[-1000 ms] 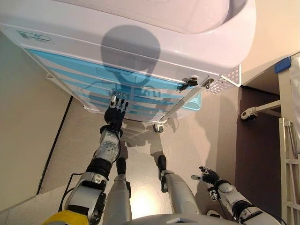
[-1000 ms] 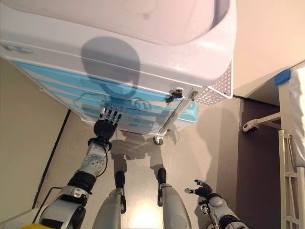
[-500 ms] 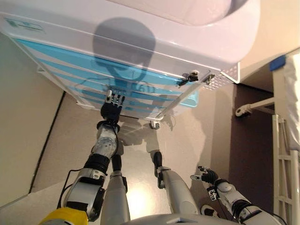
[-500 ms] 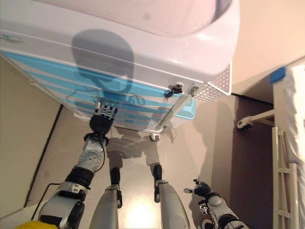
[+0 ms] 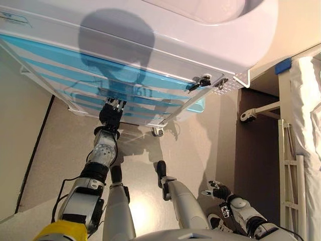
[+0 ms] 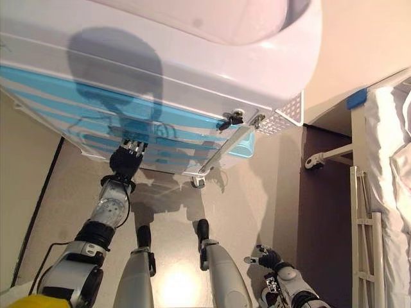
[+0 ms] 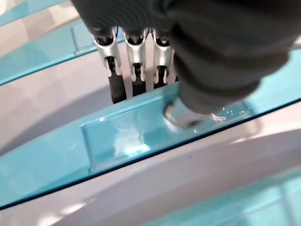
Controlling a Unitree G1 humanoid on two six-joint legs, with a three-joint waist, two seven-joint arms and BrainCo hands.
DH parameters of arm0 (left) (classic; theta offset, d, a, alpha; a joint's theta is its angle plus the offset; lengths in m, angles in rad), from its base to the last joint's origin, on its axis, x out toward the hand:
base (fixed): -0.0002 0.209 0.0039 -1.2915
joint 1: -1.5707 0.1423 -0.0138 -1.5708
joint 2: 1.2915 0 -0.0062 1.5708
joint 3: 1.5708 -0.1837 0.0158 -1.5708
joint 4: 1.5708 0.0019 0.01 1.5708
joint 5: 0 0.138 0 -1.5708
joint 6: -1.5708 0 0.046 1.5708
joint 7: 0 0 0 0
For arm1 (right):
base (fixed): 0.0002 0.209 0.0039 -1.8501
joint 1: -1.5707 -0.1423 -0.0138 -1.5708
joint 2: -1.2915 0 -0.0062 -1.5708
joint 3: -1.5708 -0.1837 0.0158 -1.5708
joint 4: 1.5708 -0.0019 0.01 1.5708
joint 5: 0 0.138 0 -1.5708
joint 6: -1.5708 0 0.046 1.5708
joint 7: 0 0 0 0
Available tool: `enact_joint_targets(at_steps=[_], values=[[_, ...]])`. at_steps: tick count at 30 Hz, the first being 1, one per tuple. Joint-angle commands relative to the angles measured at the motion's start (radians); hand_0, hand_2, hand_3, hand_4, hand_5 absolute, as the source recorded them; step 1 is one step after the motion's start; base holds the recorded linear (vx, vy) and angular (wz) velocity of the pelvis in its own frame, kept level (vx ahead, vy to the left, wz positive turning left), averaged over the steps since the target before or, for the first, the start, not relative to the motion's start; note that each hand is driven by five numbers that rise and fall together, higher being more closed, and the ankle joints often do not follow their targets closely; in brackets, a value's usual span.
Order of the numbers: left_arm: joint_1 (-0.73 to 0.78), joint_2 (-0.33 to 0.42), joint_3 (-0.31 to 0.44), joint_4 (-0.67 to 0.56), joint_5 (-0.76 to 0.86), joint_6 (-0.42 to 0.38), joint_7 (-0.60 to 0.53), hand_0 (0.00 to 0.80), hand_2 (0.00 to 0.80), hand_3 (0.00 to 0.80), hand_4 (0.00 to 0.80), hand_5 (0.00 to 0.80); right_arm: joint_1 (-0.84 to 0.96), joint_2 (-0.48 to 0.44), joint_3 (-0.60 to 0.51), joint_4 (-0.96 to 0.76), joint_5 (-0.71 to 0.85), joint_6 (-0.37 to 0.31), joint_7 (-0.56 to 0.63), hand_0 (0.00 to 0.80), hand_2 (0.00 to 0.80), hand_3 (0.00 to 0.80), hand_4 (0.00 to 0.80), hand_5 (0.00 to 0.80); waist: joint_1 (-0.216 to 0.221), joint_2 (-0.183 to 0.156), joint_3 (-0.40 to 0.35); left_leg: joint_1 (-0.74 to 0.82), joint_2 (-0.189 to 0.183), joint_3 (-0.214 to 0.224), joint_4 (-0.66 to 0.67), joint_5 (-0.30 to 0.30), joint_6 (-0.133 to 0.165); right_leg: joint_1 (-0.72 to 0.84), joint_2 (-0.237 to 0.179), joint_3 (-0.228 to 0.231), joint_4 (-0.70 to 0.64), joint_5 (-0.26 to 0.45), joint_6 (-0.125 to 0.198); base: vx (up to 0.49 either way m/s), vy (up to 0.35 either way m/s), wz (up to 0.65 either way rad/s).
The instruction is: Open the drawer and pick up the medicine
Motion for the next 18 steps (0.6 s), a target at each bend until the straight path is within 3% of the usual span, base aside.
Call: enact_joint_targets(at_steps=[1,14,15,16,17,18], values=[[-0.182,-0.027,-0.048,-0.122,0.037,-0.004,-0.133,0.8,0.8,0.8,0.8,0.8,0.026,-0.077,0.043,-0.015,-0.01,-0.004,0.007,0.0,0.0,0.0,0.0,0.0,-0.015,0.052,-0.02,0.031,-0.019,-0.026,0.089,-0.127,0.03,0.021,0.033,-0.026,0.016,-0.029,0.022,-0.038,-0.009,0.03],[-0.112,-0.07,-0.049,-0.122,0.024,0.003,-0.119,0.8,0.8,0.8,0.8,0.8,0.024,-0.088,0.038,-0.032,-0.02,-0.001,-0.006,0.0,0.0,0.0,0.0,0.0,0.022,0.05,0.036,0.066,-0.044,-0.055,0.044,-0.085,0.019,0.066,0.012,-0.06,0.013,-0.029,0.006,-0.041,-0.026,0.08],[-0.091,-0.073,-0.053,-0.145,0.023,0.0,-0.114,0.8,0.8,0.8,0.8,0.8,0.023,-0.088,0.035,-0.041,-0.021,0.0,-0.01,0.0,0.0,0.0,0.0,0.0,0.028,0.041,0.047,0.057,-0.052,-0.058,0.031,-0.041,0.02,0.061,0.003,-0.071,0.007,-0.004,-0.001,-0.052,-0.096,0.2],[-0.073,-0.075,-0.056,-0.166,0.023,-0.002,-0.11,0.8,0.8,0.8,0.8,0.8,0.027,-0.09,0.035,-0.053,-0.023,-0.001,-0.013,0.0,0.0,0.0,0.0,0.0,0.037,0.043,0.053,0.074,-0.05,-0.072,0.028,-0.063,0.013,0.075,0.008,-0.075,0.017,-0.032,0.001,-0.149,-0.09,0.28],[-0.073,-0.075,-0.056,-0.168,0.024,-0.002,-0.109,0.8,0.8,0.8,0.8,0.8,0.027,-0.089,0.034,-0.054,-0.023,-0.001,-0.013,0.0,0.0,0.0,0.0,0.0,0.035,0.039,0.056,0.061,-0.055,-0.066,0.024,-0.032,0.017,0.066,0.001,-0.079,0.01,-0.006,-0.004,0.064,-0.072,0.34],[-0.06,-0.077,-0.054,-0.177,0.021,0.001,-0.108,0.8,0.8,0.8,0.8,0.8,0.029,-0.088,0.036,-0.059,-0.024,0.0,-0.012,0.0,0.0,0.0,0.0,0.0,0.04,0.042,0.056,0.076,-0.051,-0.077,0.026,-0.059,0.012,0.078,0.007,-0.079,0.022,-0.034,-0.001,-0.117,-0.064,0.35]])
